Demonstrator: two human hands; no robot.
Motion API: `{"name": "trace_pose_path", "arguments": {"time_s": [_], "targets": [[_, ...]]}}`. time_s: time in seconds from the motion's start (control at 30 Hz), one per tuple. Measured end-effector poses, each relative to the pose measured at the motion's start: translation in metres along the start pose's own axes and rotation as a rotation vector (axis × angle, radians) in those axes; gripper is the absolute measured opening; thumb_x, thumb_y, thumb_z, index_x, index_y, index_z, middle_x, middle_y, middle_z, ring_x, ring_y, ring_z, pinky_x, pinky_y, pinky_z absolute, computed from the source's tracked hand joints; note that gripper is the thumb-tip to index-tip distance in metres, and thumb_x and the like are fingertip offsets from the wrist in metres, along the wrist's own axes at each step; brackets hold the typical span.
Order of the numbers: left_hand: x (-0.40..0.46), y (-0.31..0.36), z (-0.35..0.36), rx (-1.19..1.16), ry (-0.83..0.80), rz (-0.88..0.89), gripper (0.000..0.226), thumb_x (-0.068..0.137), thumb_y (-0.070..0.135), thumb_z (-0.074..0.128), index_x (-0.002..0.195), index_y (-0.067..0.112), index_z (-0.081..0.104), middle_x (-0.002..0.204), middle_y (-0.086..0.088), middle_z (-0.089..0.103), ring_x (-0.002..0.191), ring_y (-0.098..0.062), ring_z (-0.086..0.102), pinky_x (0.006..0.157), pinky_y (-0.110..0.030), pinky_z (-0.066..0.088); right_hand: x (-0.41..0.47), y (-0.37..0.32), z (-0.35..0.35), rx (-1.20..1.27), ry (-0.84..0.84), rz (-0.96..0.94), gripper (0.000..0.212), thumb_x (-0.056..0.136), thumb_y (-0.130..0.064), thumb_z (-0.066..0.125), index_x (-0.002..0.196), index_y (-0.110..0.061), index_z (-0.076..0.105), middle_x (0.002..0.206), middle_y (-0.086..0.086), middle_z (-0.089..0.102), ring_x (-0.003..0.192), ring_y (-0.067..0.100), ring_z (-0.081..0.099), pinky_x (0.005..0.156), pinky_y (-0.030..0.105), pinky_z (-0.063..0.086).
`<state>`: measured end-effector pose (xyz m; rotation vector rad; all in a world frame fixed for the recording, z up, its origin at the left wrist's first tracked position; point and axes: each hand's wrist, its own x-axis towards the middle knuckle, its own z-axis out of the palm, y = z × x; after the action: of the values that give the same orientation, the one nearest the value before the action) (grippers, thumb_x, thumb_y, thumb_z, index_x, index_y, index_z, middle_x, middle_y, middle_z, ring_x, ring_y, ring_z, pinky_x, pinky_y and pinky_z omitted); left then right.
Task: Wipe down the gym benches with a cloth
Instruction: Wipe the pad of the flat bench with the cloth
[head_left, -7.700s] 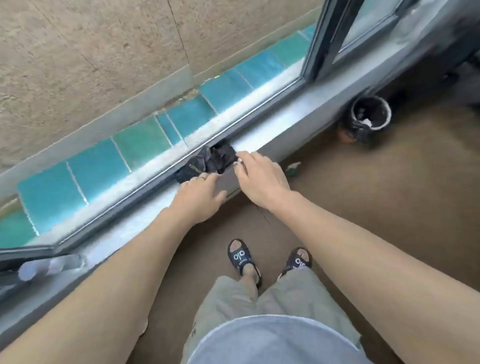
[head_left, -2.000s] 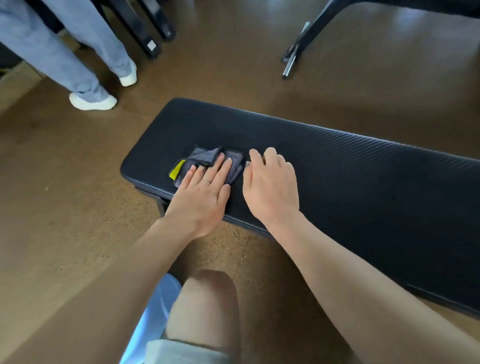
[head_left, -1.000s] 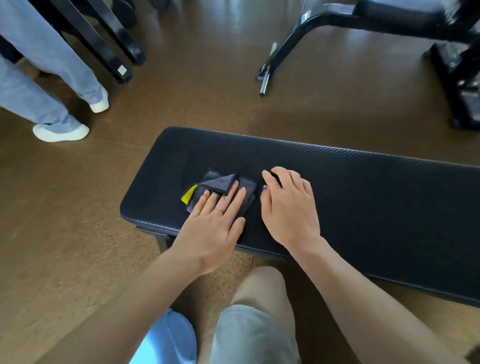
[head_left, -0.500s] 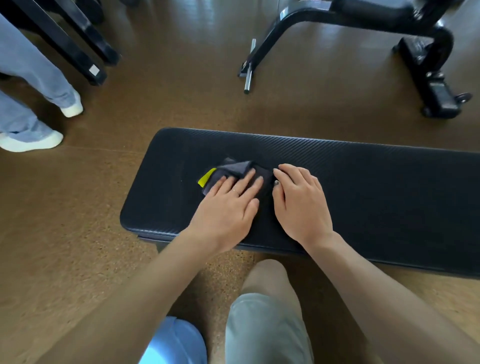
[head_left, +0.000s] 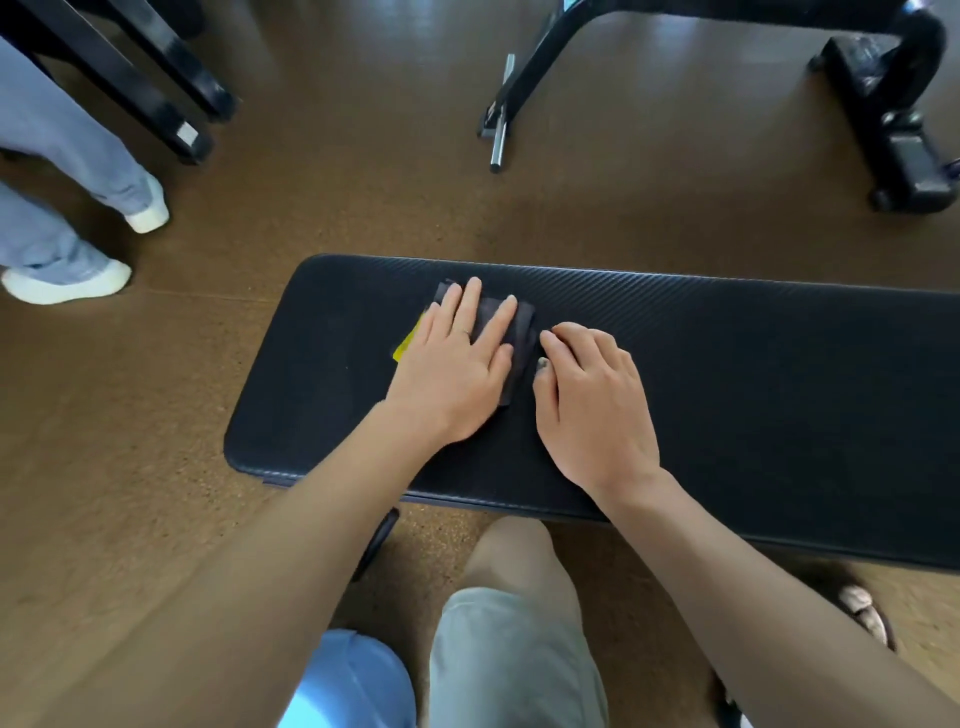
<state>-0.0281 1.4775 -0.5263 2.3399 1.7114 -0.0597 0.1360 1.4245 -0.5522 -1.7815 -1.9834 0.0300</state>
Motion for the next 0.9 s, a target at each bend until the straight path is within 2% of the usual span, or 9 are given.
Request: {"name": "trace_pose_path", "arguments": {"time_s": [0.1, 0.2, 0.3, 0.4, 0.5, 0.63, 0.77, 0.83, 0.9], "targets": [[-0.043, 0.003, 0.006, 0.049, -0.025, 0.084, 0.057, 0.109, 0.048, 0.013, 0.164, 0.041, -0.003, 0.173, 0.001, -0.014, 0.158, -0.016, -0.016, 0.128, -0.035, -0.009, -0.001, -0.001, -0.001, 0.008, -0.015, 0.016, 0.043, 0.105, -0.026, 0.038, 0.136, -0.007, 0.062, 0.138, 0.005, 0.061, 0.128, 0.021, 0.052, 0.109, 0.038, 0.04], [-0.018, -0.012, 0.003, 0.081, -0.009, 0.1, 0.056, 0.11, 0.045, 0.013, 0.164, 0.037, -0.001, 0.174, 0.0, -0.009, 0.159, -0.016, -0.01, 0.128, -0.033, -0.005, 0.001, -0.002, 0.0, 0.006, -0.039, 0.023, 0.046, 0.106, -0.028, 0.036, 0.142, -0.008, 0.057, 0.141, 0.005, 0.06, 0.131, 0.022, 0.051, 0.111, 0.038, 0.039], [0.034, -0.021, -0.004, 0.02, 0.035, -0.012, 0.055, 0.112, 0.042, 0.014, 0.166, 0.032, 0.007, 0.174, -0.001, -0.002, 0.16, -0.018, -0.004, 0.128, -0.035, 0.0, 0.002, -0.002, 0.0, 0.001, -0.043, 0.028, 0.046, 0.107, -0.028, 0.039, 0.147, -0.01, 0.052, 0.142, 0.003, 0.059, 0.133, 0.02, 0.05, 0.113, 0.037, 0.038], [0.06, -0.016, -0.005, -0.007, 0.047, -0.089, 0.056, 0.112, 0.04, 0.015, 0.166, 0.03, 0.009, 0.174, -0.004, -0.001, 0.16, -0.02, -0.003, 0.128, -0.037, -0.002, 0.005, -0.002, 0.002, -0.015, -0.042, 0.021, 0.046, 0.107, -0.031, 0.038, 0.146, -0.011, 0.054, 0.141, 0.003, 0.059, 0.131, 0.02, 0.05, 0.111, 0.036, 0.038], [0.027, -0.005, 0.001, -0.011, 0.036, -0.035, 0.057, 0.111, 0.04, 0.017, 0.166, 0.027, 0.008, 0.174, -0.006, -0.004, 0.16, -0.022, -0.006, 0.128, -0.038, -0.003, 0.001, -0.001, 0.001, -0.017, -0.049, 0.015, 0.047, 0.107, -0.031, 0.035, 0.145, -0.01, 0.055, 0.141, 0.003, 0.059, 0.13, 0.021, 0.05, 0.11, 0.037, 0.039], [-0.044, -0.001, 0.017, 0.03, 0.025, 0.101, 0.057, 0.109, 0.047, 0.01, 0.165, 0.036, 0.004, 0.173, 0.003, -0.007, 0.159, -0.014, -0.011, 0.129, -0.034, -0.006, -0.001, -0.002, -0.004, 0.027, -0.05, 0.006, 0.05, 0.108, -0.033, 0.03, 0.147, -0.011, 0.053, 0.142, 0.004, 0.06, 0.132, 0.022, 0.051, 0.112, 0.039, 0.04], [-0.03, -0.01, 0.003, -0.113, 0.035, 0.126, 0.054, 0.111, 0.044, 0.024, 0.164, 0.036, 0.015, 0.174, 0.004, 0.005, 0.16, -0.014, 0.001, 0.13, -0.039, 0.005, 0.005, -0.004, -0.006, 0.006, -0.079, -0.027, 0.053, 0.109, -0.037, 0.024, 0.153, -0.015, 0.045, 0.147, 0.005, 0.056, 0.132, 0.023, 0.05, 0.11, 0.04, 0.041], [-0.034, -0.016, -0.013, -0.341, 0.132, 0.104, 0.054, 0.112, 0.04, 0.031, 0.164, 0.033, 0.021, 0.173, 0.005, 0.013, 0.159, -0.012, 0.011, 0.13, -0.036, 0.01, 0.004, -0.007, -0.008, -0.026, -0.109, -0.089, 0.053, 0.109, -0.038, 0.025, 0.155, -0.018, 0.042, 0.153, 0.008, 0.051, 0.136, 0.025, 0.048, 0.113, 0.042, 0.039], [-0.049, -0.037, -0.026, -0.397, 0.386, -0.027, 0.054, 0.11, 0.035, 0.036, 0.163, 0.024, 0.028, 0.17, 0.0, 0.027, 0.156, -0.014, 0.022, 0.128, -0.034, 0.016, 0.002, -0.012, -0.01, -0.076, -0.151, -0.19, 0.053, 0.109, -0.039, 0.026, 0.157, -0.019, 0.039, 0.159, 0.009, 0.043, 0.145, 0.027, 0.041, 0.121, 0.045, 0.031]]}}
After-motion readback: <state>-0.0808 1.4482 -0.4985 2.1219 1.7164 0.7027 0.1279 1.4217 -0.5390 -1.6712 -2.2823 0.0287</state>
